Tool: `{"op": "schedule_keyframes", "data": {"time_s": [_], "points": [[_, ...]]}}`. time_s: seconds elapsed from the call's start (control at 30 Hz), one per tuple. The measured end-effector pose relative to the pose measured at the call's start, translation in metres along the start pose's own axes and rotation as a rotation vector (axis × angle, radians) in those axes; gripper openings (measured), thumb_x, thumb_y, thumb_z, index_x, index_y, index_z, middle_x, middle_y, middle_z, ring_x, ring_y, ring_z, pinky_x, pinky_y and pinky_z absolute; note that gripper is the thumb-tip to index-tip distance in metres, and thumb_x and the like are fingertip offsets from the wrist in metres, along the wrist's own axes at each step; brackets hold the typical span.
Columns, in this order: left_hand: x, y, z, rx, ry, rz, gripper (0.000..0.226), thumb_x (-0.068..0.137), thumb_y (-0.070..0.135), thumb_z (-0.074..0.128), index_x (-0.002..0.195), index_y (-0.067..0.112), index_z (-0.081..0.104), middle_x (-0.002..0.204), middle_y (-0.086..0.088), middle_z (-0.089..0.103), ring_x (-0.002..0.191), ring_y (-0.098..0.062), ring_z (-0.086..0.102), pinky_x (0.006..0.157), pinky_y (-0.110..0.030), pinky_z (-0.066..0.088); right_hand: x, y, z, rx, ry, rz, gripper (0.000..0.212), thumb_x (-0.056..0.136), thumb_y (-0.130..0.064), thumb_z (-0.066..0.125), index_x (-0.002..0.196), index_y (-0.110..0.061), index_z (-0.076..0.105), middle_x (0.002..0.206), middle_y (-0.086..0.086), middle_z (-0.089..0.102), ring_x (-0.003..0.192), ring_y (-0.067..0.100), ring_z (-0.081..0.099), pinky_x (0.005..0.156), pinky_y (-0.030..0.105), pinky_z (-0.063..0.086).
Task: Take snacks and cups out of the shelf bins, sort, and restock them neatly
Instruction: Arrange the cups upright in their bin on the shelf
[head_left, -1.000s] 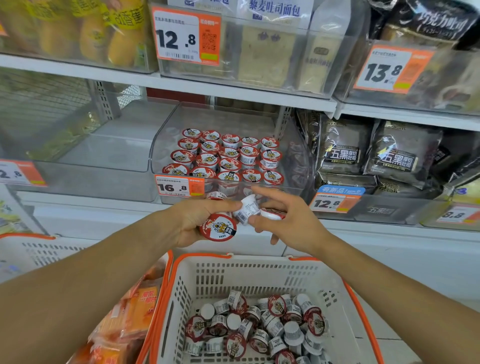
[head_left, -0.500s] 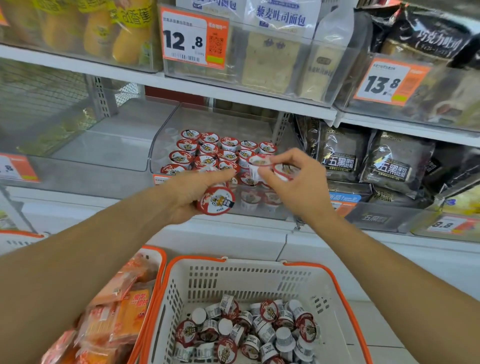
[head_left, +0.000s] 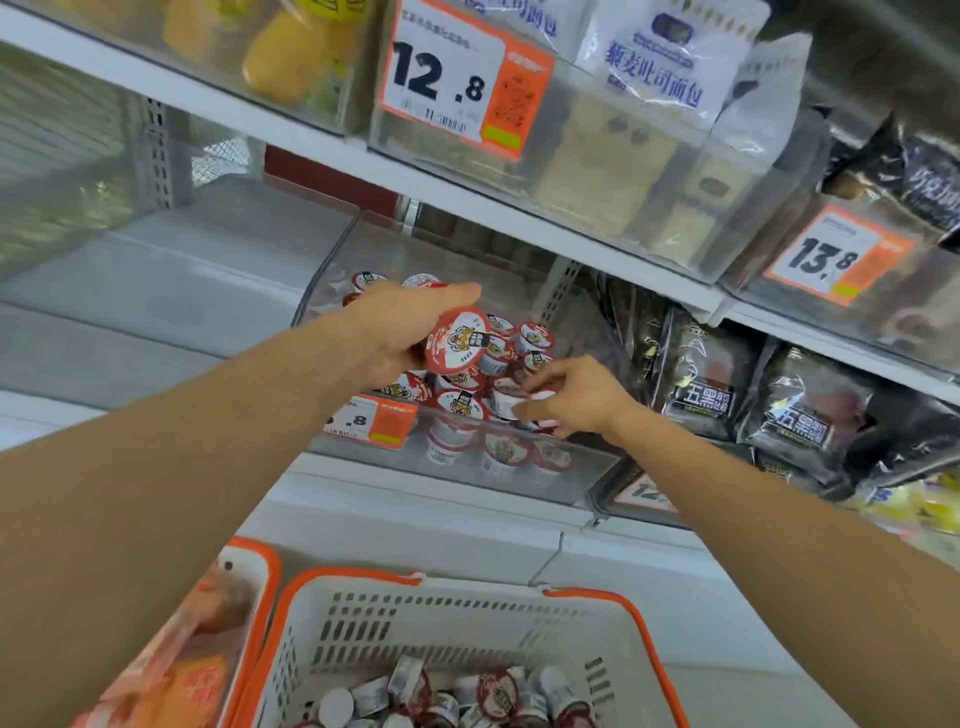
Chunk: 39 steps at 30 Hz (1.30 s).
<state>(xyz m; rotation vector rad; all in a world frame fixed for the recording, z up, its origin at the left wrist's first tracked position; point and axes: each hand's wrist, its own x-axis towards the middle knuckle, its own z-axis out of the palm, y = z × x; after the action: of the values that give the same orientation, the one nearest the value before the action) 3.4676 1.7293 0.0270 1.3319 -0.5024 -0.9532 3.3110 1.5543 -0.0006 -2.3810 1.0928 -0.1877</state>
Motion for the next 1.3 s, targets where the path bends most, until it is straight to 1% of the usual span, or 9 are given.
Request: {"op": "schedule_keyframes", "data": {"time_s": [0.17,0.37,0.5,0.67,0.77,0.9,1.03,1.13,1.3], "points": [[0.017,-0.006,0.008,-0.015,0.023,-0.001,0.056,0.081,0.036,0.081,0.123,0.004,0.061,0.096,-0.009,0.077,0.084,-0.022,0.075,0.071,-0.035,0.062,0.003,-0.001,0.003,-0.019,0.005,0.004,0.030,0.072,-0.018,0.090,0.097,-0.013,0.075,0.095,-0.001,0.071,0.071,0.016,0.068,0.067,0.038,0.063],[0.037,-0.026,0.006,0.097,0.089,0.000,0.112,0.033,0.057,0.088,0.131,0.010,0.058,0.106,-0.008,0.074,0.086,-0.026,0.074,0.076,-0.044,0.062,0.005,-0.007,-0.009,-0.145,-0.072,-0.033,0.033,0.067,-0.025,0.093,0.095,-0.020,0.076,0.090,-0.011,0.068,0.082,0.008,0.064,0.070,0.016,0.048],[0.030,-0.021,0.010,0.058,0.107,-0.010,0.077,0.065,0.041,0.089,0.125,0.004,0.058,0.101,-0.011,0.074,0.083,-0.026,0.074,0.075,-0.040,0.062,0.008,-0.010,-0.029,-0.244,-0.043,-0.028,0.031,0.068,-0.029,0.092,0.091,-0.024,0.073,0.111,-0.007,0.065,0.105,0.012,0.061,0.088,0.025,0.045],[0.031,-0.026,0.017,0.109,0.047,-0.055,0.056,0.075,0.039,0.084,0.112,0.002,0.064,0.094,-0.014,0.076,0.081,-0.029,0.075,0.076,-0.048,0.062,0.020,-0.006,-0.028,-0.441,-0.126,-0.114,0.067,0.069,-0.038,0.091,0.127,-0.021,0.061,0.134,-0.001,0.061,0.126,0.019,0.056,0.106,0.034,0.046],[0.032,-0.026,0.019,0.129,0.038,-0.051,0.068,0.068,0.043,0.086,0.118,0.005,0.060,0.099,-0.012,0.074,0.079,-0.028,0.075,0.072,-0.043,0.063,0.024,-0.005,-0.026,-0.631,-0.189,-0.159,0.070,0.068,-0.039,0.091,0.128,-0.022,0.060,0.133,0.003,0.060,0.125,0.024,0.055,0.104,0.041,0.047],[0.030,-0.024,0.022,0.122,0.037,-0.048,0.053,0.082,0.034,0.080,0.119,0.005,0.058,0.097,-0.012,0.074,0.080,-0.024,0.073,0.064,-0.032,0.061,0.026,-0.008,-0.029,-0.730,-0.209,-0.176,0.075,0.063,-0.038,0.093,0.128,-0.022,0.060,0.127,0.005,0.061,0.115,0.027,0.056,0.099,0.041,0.049],[0.031,-0.027,0.025,0.156,0.041,-0.047,0.049,0.081,0.037,0.080,0.114,0.005,0.061,0.100,-0.012,0.074,0.082,-0.025,0.073,0.068,-0.035,0.062,0.029,-0.011,-0.035,-0.738,-0.262,-0.142,0.069,0.062,-0.035,0.094,0.123,-0.024,0.064,0.111,-0.002,0.061,0.108,0.023,0.057,0.096,0.037,0.051],[0.029,-0.027,0.028,0.169,0.050,-0.038,0.038,0.084,0.033,0.078,0.103,0.007,0.059,0.099,-0.014,0.073,0.084,-0.026,0.072,0.069,-0.035,0.060,0.031,-0.007,-0.036,-0.705,-0.205,-0.177,0.060,0.063,-0.032,0.095,0.115,-0.021,0.068,0.105,0.000,0.064,0.104,0.022,0.058,0.093,0.036,0.052],[0.030,-0.027,0.030,0.175,0.041,-0.043,0.046,0.084,0.035,0.078,0.114,0.005,0.060,0.094,-0.012,0.074,0.081,-0.025,0.073,0.066,-0.034,0.061,0.023,-0.008,-0.033,-0.638,-0.075,-0.243,0.051,0.067,-0.033,0.093,0.109,-0.014,0.070,0.104,0.004,0.069,0.100,0.023,0.063,0.090,0.037,0.054]]}}
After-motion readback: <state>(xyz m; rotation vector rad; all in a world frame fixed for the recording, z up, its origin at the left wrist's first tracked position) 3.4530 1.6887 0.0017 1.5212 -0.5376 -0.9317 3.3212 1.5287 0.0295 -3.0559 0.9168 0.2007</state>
